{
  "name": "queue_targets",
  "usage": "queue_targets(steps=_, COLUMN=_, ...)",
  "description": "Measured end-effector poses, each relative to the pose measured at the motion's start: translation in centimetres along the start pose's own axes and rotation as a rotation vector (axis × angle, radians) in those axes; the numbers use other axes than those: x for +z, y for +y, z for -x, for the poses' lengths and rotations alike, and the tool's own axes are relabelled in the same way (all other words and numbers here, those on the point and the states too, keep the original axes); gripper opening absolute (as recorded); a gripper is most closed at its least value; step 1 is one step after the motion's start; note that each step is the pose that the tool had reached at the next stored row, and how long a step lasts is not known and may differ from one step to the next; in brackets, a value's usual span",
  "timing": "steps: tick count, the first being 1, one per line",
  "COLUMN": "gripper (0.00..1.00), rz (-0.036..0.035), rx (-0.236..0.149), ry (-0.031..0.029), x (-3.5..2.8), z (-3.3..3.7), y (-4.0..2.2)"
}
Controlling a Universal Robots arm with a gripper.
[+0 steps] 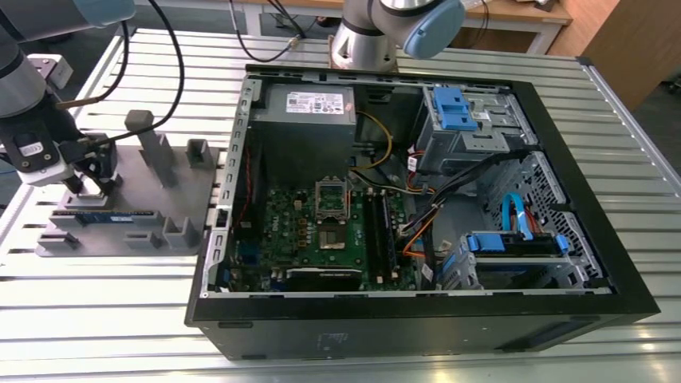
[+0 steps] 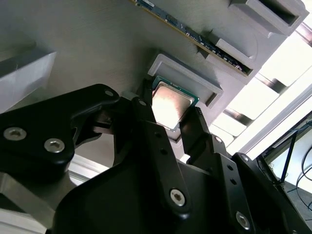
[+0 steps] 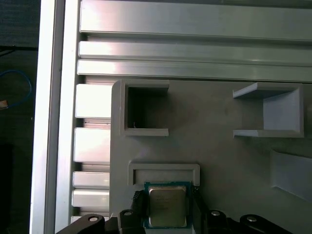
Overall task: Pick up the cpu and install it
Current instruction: 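Pick up the cpu and move it towards the insertion slot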
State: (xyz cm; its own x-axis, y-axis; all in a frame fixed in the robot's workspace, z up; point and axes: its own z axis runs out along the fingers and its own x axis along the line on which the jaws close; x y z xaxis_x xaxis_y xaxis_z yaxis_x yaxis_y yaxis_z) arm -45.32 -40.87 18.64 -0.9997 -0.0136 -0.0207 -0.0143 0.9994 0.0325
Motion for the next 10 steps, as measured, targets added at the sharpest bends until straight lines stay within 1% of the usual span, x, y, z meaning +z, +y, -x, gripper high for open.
queue_targets(steps=4, gripper=0.47, rz=-0.0003, rx=0.000, ry=0.0004, x=0.01, z=-0.09, y=0.00)
queue_targets(steps=10, gripper=0.47, rz=-0.0002, rx=0.000, ry=0.0002, x=0.28, z=-0.22, y=-0.01)
